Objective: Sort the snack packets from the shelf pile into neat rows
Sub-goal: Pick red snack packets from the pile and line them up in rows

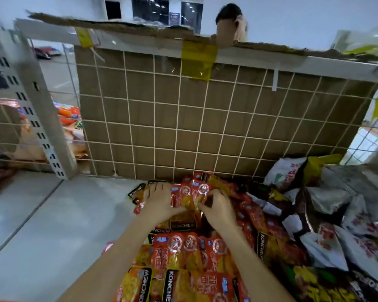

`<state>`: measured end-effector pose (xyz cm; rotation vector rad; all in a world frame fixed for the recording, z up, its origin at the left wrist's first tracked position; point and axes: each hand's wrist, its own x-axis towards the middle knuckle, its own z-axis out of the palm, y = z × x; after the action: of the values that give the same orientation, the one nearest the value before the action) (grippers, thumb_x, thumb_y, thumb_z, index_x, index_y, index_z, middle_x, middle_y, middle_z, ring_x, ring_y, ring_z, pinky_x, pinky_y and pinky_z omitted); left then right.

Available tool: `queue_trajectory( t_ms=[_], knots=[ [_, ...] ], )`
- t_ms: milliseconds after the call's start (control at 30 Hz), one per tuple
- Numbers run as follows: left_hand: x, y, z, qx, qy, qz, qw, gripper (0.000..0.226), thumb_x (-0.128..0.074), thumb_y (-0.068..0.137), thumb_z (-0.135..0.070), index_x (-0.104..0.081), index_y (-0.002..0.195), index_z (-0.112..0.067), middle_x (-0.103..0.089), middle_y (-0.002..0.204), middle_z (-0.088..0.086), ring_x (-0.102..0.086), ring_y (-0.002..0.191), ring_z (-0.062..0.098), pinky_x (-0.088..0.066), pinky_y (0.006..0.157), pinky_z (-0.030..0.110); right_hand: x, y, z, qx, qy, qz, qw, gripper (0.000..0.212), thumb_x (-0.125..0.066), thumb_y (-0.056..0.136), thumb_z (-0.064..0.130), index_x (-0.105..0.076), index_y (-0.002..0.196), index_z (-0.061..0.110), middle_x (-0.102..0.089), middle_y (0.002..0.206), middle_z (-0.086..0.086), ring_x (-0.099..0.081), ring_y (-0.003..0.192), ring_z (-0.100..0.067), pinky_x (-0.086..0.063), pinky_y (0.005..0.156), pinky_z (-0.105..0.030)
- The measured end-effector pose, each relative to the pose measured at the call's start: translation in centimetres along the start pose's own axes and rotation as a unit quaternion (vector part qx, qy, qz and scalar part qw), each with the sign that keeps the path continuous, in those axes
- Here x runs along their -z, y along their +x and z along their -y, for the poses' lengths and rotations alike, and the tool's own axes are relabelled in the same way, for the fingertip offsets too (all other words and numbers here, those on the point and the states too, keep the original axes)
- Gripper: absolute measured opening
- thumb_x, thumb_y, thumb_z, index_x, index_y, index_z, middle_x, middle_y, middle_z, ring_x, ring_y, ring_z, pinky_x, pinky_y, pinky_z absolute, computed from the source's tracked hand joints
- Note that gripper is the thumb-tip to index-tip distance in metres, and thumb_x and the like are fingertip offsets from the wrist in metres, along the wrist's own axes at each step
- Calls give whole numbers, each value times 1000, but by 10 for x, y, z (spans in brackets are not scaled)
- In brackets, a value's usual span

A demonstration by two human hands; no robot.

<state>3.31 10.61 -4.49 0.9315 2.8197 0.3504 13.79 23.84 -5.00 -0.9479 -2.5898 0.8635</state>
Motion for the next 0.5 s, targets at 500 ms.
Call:
queue_trajectory(
  t_ms=[500],
  knots=[
    [-3,-21,-35,104,-429,-54,896,56,-71,82,-18,-46,131,-9,-57,122,2,-56,112,23,-44,96,34,44,-20,-29,62,242,-25,968,15,-65,88,13,-54,97,18,-57,86,16,-54,76,10,-42,60,-1]
  ],
)
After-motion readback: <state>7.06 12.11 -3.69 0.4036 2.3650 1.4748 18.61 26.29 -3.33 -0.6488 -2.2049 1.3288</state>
